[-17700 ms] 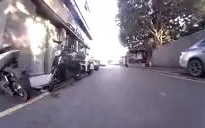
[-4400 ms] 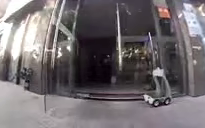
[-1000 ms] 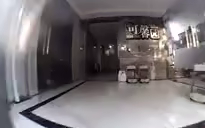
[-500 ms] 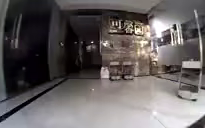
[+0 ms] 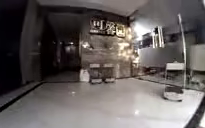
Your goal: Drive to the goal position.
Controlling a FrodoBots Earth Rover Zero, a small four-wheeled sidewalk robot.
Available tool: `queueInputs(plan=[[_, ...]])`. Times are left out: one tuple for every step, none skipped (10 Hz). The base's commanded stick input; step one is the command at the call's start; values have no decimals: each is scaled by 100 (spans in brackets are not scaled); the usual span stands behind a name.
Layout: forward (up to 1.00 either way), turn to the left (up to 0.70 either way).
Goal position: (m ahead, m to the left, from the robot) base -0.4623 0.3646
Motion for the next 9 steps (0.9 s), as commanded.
queueInputs(plan=[[0,-45],[0,-44],[0,-44],[0,-45],[0,-45],[0,-45],[0,-45],[0,-44],[3,-41]])
